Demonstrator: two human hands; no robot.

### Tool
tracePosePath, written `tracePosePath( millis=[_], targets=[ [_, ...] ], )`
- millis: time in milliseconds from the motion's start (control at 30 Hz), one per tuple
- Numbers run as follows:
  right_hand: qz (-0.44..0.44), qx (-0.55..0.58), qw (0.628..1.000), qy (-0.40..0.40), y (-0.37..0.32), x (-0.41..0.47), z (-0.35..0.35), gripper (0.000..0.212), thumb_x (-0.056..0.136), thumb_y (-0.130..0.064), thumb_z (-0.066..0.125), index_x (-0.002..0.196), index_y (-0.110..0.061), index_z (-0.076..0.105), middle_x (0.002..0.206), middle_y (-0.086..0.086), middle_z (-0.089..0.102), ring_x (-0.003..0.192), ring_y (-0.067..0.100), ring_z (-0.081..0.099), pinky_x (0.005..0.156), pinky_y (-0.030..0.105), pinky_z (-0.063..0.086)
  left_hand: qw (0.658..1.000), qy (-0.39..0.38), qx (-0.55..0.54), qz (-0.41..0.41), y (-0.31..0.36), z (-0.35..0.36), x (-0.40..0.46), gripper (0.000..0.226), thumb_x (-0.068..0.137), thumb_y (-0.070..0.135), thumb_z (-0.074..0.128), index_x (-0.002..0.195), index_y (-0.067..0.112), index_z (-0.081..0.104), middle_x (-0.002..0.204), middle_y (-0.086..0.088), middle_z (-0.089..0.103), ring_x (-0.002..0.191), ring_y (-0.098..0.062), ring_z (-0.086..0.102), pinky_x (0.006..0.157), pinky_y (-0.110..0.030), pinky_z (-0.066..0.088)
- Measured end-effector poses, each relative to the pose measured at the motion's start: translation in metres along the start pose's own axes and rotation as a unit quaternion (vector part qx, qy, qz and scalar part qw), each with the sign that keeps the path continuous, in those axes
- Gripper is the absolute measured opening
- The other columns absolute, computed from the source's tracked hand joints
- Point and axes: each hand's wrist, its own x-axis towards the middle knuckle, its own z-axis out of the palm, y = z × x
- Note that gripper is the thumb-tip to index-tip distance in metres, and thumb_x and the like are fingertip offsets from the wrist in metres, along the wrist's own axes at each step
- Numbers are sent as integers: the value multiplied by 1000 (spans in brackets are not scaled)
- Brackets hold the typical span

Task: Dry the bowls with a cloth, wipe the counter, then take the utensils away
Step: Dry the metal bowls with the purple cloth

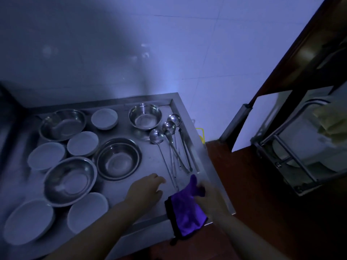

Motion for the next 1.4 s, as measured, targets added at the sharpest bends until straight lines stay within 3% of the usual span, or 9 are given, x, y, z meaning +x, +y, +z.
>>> tracePosePath(
  millis=[100, 167, 300, 467, 600, 767, 900, 1100, 1400],
  targets=[
    [-98, -46, 994, 6, -50, -2, 4, 15, 69, -16, 67, 81, -24, 62, 71, -7, 64, 69, 9, 59, 59, 18, 42, 998, 40, -30, 49, -8, -23, 3, 54, 84, 24, 56, 137, 25, 42, 131, 5, 47, 118, -13, 46, 93, -25, 41],
    [-151, -77, 985, 5, -87, -4, 8, 14, 72, -23, 65, 86, -24, 64, 79, -4, 68, 75, 11, 61, 65, 23, 43, 992, 70, -42, 97, -18, -43, 6, 64, 77, 25, 60, 138, 23, 42, 138, 4, 43, 125, -15, 39, 100, -25, 34],
    [-178, -57, 982, 16, -152, -7, 25, 18, 74, -23, 65, 92, -25, 67, 86, -3, 70, 83, 13, 64, 73, 29, 48, 987, 87, -12, 132, -51, -92, 4, 28, 78, 31, 55, 102, 21, 65, 104, 1, 66, 105, -20, 56, 89, -30, 39],
    [-87, 227, 964, 109, -212, 3, 57, 53, 66, -4, 79, 107, -30, 58, 93, -4, 66, 87, 9, 63, 79, 24, 50, 980, 147, -98, 89, -103, -147, -7, 13, 86, 30, 54, 97, 27, 59, 97, 4, 65, 89, -18, 60, 74, -32, 45],
    [-41, 389, 920, -2, -262, 24, 96, 46, 72, 12, 68, 112, -8, 59, 108, 12, 67, 103, 23, 62, 89, 37, 49, 972, 170, -150, 58, -147, -183, -9, 12, 86, 28, 52, 96, 30, 57, 95, 8, 65, 86, -14, 59, 74, -33, 46],
    [-13, 399, 917, 5, -317, 48, 135, 26, 72, 12, 66, 91, -5, 68, 82, 16, 70, 74, 22, 63, 67, 34, 51, 954, 150, -257, -41, -224, -197, -2, 11, 74, 43, 54, 84, 48, 54, 75, 22, 60, 72, 4, 57, 62, -15, 41],
    [-15, 390, 920, 44, -329, 60, 143, 28, 73, 7, 67, 93, -13, 67, 74, 3, 72, 64, 14, 66, 55, 28, 54, 890, 183, -379, -177, -306, -193, 10, 21, 72, 27, 74, 88, 33, 61, 92, 0, 69, 80, -18, 62, 76, -33, 51],
    [18, 343, 928, 147, -309, 73, 147, 30, 70, -2, 71, 92, -21, 66, 80, 3, 70, 70, 18, 67, 58, 33, 54, 914, 162, -76, -364, -403, -170, 21, 39, 80, 20, 62, 112, -1, 55, 113, -25, 59, 105, -40, 55, 86, -42, 46],
    [32, 348, 925, 147, -300, 79, 159, 30, 71, 2, 72, 90, -19, 62, 80, 5, 68, 66, 16, 65, 51, 24, 50, 842, 165, -256, -445, -428, -165, 46, 20, 85, 17, 54, 96, 2, 62, 103, -22, 65, 88, -33, 60, 69, -30, 39]
  ],
)
